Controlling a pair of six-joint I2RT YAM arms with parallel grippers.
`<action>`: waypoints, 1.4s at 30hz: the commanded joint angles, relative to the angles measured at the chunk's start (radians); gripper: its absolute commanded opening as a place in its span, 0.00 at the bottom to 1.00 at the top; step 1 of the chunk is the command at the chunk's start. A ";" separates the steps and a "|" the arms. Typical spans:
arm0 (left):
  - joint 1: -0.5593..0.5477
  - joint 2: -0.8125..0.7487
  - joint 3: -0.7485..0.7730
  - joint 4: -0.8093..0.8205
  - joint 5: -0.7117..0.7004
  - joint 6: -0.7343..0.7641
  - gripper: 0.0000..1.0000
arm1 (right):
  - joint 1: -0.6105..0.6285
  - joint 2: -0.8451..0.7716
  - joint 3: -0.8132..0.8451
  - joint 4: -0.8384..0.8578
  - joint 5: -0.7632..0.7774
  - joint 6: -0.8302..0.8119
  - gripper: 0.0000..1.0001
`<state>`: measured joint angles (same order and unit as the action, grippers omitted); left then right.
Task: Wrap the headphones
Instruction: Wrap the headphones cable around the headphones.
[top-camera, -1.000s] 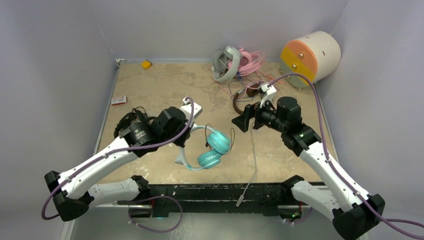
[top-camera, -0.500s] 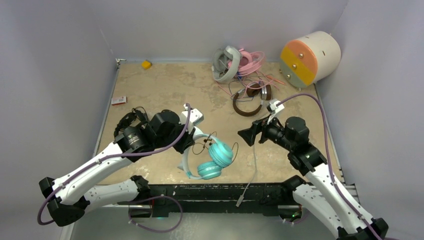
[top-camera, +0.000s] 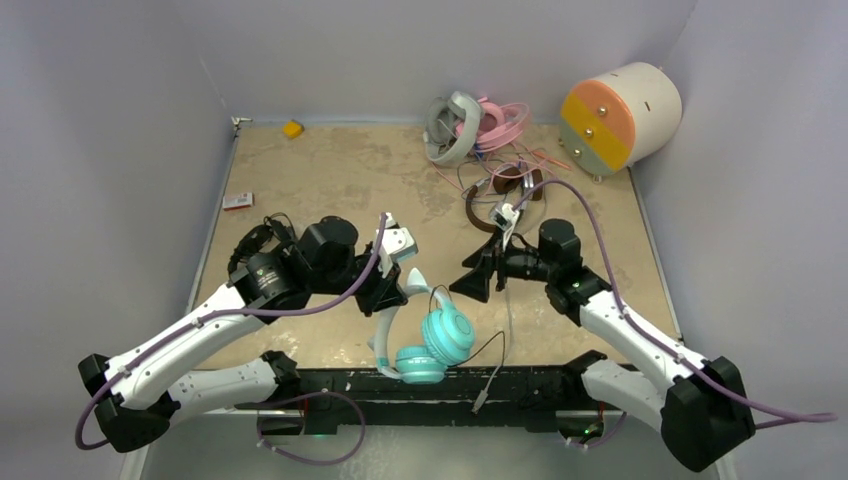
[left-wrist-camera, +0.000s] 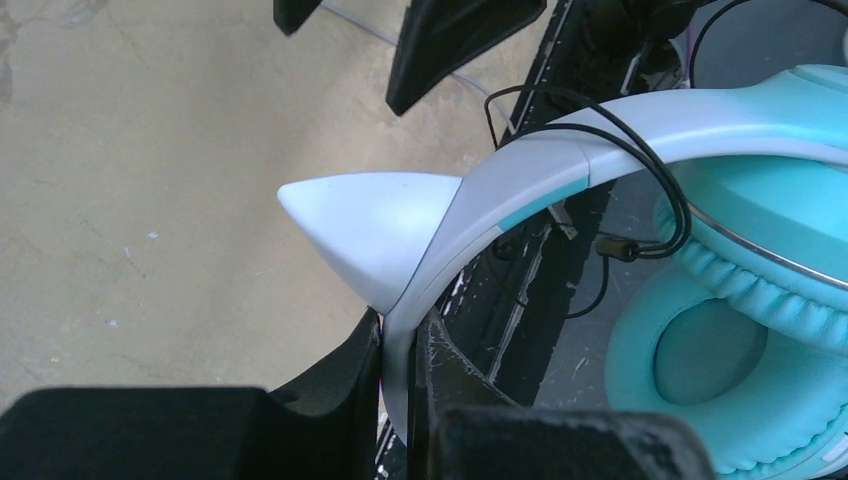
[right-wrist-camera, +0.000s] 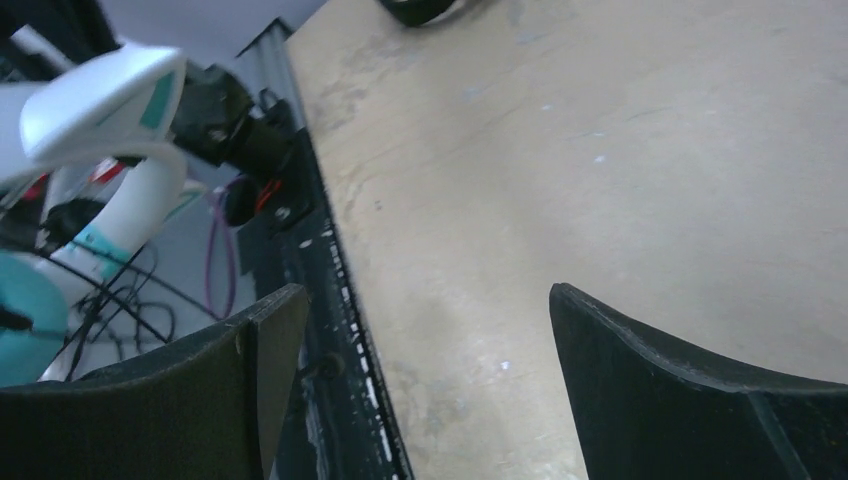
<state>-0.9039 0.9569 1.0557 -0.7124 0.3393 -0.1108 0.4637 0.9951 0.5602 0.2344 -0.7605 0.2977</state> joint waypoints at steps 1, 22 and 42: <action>-0.001 -0.019 0.079 0.072 0.136 -0.019 0.00 | 0.006 -0.030 -0.055 0.310 -0.239 0.073 0.94; -0.001 0.031 0.165 0.057 0.253 -0.034 0.00 | 0.198 -0.022 0.051 0.162 -0.137 -0.126 0.97; -0.001 0.083 0.116 -0.063 0.039 -0.012 0.00 | 0.231 -0.162 0.192 -0.043 0.428 -0.086 0.00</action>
<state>-0.9039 1.0229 1.1728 -0.7647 0.5003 -0.1173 0.6918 0.9241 0.6411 0.3347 -0.6571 0.2256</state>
